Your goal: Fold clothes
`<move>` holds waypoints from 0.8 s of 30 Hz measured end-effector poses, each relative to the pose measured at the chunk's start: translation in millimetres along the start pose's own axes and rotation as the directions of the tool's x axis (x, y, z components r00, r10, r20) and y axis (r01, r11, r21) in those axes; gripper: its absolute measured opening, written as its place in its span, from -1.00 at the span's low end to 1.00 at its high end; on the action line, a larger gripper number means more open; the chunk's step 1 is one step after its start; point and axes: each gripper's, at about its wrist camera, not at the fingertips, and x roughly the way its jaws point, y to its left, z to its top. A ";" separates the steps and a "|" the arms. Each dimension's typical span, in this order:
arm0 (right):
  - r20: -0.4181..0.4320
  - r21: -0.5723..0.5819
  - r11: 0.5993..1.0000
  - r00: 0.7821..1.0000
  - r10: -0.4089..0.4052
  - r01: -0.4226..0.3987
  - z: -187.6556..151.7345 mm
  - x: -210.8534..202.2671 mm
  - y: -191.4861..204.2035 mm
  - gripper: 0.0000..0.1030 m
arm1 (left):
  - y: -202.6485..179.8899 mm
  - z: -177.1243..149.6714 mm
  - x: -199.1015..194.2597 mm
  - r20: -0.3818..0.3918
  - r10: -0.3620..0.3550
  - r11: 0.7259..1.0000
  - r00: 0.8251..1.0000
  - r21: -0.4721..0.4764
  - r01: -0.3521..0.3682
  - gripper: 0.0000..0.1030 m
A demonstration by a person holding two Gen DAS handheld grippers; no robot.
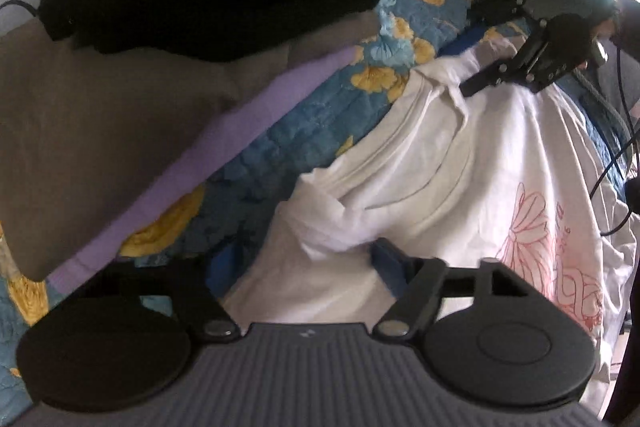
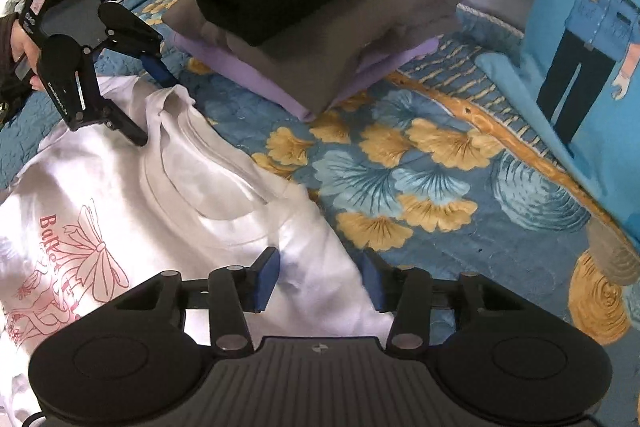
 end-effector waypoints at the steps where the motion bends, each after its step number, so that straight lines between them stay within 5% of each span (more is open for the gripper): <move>1: 0.005 -0.005 1.000 1.000 -0.001 0.001 -0.3 -0.5 1.8 -0.63 | -0.5 0.3 -1.7 0.004 -0.002 1.000 1.000 -0.006 0.003 -0.10; 2: 0.012 -0.012 1.000 1.000 -0.003 0.003 -0.6 -1.3 3.9 -0.83 | -1.3 0.6 -3.0 0.005 -0.003 1.000 1.000 -0.010 0.003 -0.32; 7: 0.045 -0.085 0.994 0.997 -0.061 0.065 -1.9 -8.0 21.0 -0.86 | -16.5 1.2 -6.9 0.012 0.060 0.998 0.998 0.036 -0.060 -0.66; 12: 0.133 -0.093 0.986 0.983 -0.126 0.139 4.8 -30.7 28.0 -0.86 | -33.7 2.3 -13.7 0.033 0.170 0.980 0.985 0.096 -0.172 -0.74; 24: 0.090 -0.105 0.952 0.956 -0.278 0.287 26.2 -1.4 30.8 -0.86 | -16.5 18.0 -45.3 0.093 0.406 0.910 0.909 0.046 -0.411 -0.85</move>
